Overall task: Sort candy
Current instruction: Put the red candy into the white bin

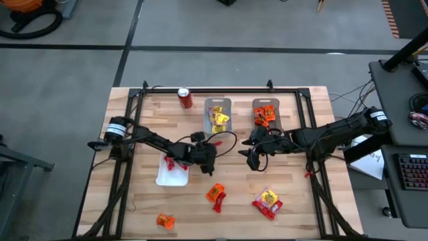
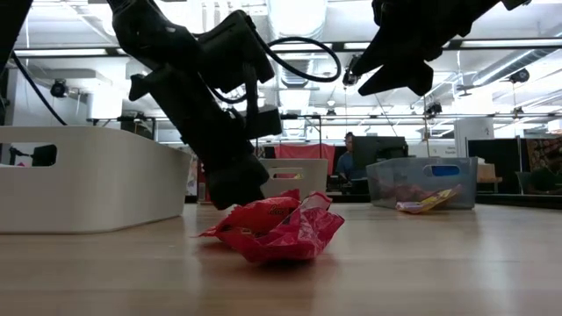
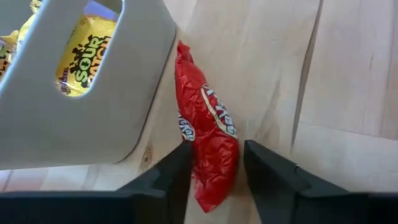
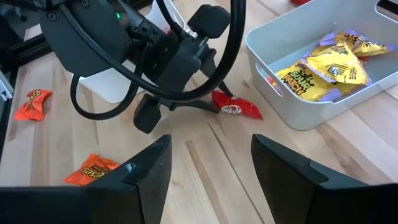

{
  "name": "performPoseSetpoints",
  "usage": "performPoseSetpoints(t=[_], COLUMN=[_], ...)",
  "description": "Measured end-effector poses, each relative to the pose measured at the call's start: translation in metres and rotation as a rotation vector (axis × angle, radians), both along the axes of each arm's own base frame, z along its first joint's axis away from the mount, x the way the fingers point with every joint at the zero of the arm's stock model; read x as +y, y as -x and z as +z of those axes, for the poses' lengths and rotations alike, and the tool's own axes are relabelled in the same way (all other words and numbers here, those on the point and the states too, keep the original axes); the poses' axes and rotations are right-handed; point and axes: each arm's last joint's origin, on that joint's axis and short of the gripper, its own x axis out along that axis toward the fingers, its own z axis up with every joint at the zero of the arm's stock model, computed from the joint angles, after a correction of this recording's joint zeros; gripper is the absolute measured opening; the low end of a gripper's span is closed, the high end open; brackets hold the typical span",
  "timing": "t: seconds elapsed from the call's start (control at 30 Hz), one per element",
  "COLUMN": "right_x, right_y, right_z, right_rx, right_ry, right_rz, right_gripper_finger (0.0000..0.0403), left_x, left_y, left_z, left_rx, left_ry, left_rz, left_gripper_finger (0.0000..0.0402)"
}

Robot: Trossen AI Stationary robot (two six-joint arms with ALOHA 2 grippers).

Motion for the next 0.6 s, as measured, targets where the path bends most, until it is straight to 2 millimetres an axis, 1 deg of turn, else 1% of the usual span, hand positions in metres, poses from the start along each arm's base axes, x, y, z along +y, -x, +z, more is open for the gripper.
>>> performPoseSetpoints(t=[0.2, 0.27, 0.33, 0.43, 0.5, 0.6], right_x=[0.000, 0.000, 0.000, 0.000, 0.000, 0.000], right_y=[0.000, 0.000, 0.000, 0.000, 0.000, 0.000], right_z=[0.000, 0.000, 0.000, 0.000, 0.000, 0.000], right_rx=[0.000, 0.001, 0.001, 0.001, 0.001, 0.001], right_ry=[0.000, 0.000, 0.000, 0.000, 0.000, 0.000], right_rz=[0.000, 0.000, 0.000, 0.000, 0.000, 0.000], right_gripper_finger=[0.0210, 0.0210, 0.0210, 0.0210, 0.0210, 0.0210], left_x=[0.000, 0.000, -0.002, -0.007, -0.011, -0.016], left_y=[0.000, 0.000, 0.002, 0.006, 0.009, 0.014], left_z=[-0.001, 0.000, 0.003, 0.013, 0.026, 0.050], left_rx=[0.010, 0.010, 0.010, 0.011, -0.010, -0.048], left_ry=[0.006, 0.007, 0.013, 0.028, 0.055, 0.139], left_rz=[-0.013, -0.013, -0.022, -0.055, -0.083, -0.148], left_gripper_finger=[0.0035, 0.0013, 0.0008, 0.0013, 0.0012, 0.0005])
